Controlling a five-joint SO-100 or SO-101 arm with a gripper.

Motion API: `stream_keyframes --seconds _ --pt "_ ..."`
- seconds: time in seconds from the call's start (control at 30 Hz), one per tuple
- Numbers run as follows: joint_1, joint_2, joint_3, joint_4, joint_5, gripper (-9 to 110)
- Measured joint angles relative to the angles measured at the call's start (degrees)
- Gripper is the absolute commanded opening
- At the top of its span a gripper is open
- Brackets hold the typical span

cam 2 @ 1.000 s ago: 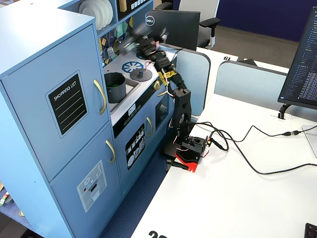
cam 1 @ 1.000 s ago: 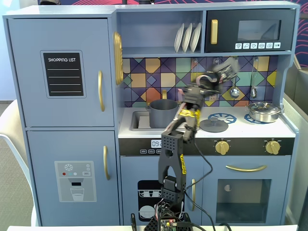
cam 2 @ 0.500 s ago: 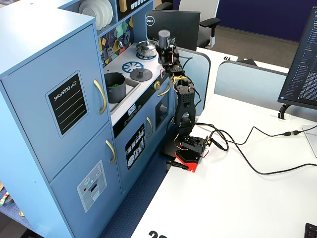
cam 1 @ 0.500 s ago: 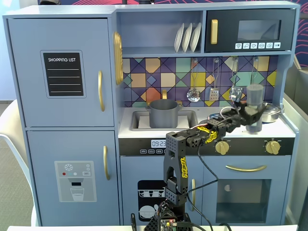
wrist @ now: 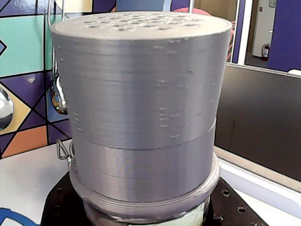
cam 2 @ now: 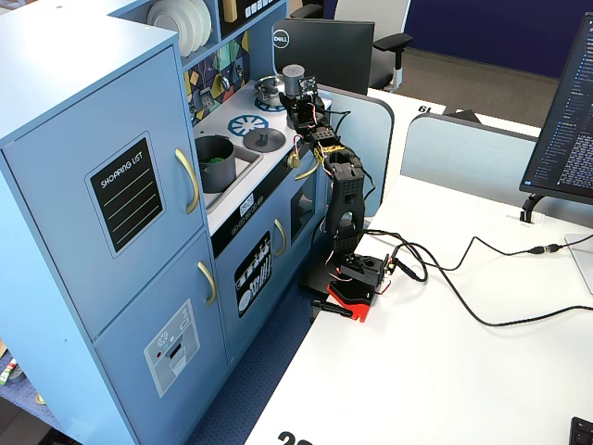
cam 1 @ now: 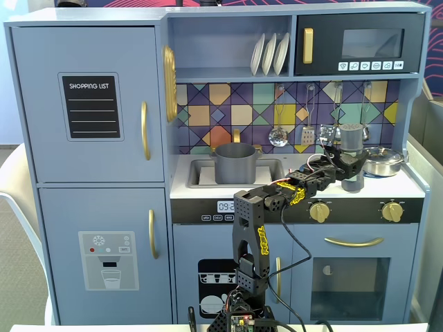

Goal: Put salt in the gray recipient

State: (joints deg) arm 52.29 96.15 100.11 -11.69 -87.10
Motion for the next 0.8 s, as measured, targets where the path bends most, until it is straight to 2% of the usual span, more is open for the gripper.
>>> stream_keyframes --seconds 0.63,0.67,0.8 --pt "0.09 -0.26 -2.9 7.65 4.31 0" --pt "0.09 -0.44 -3.16 7.65 4.31 1" --pt "0.09 -0.53 -3.25 7.65 4.31 24"
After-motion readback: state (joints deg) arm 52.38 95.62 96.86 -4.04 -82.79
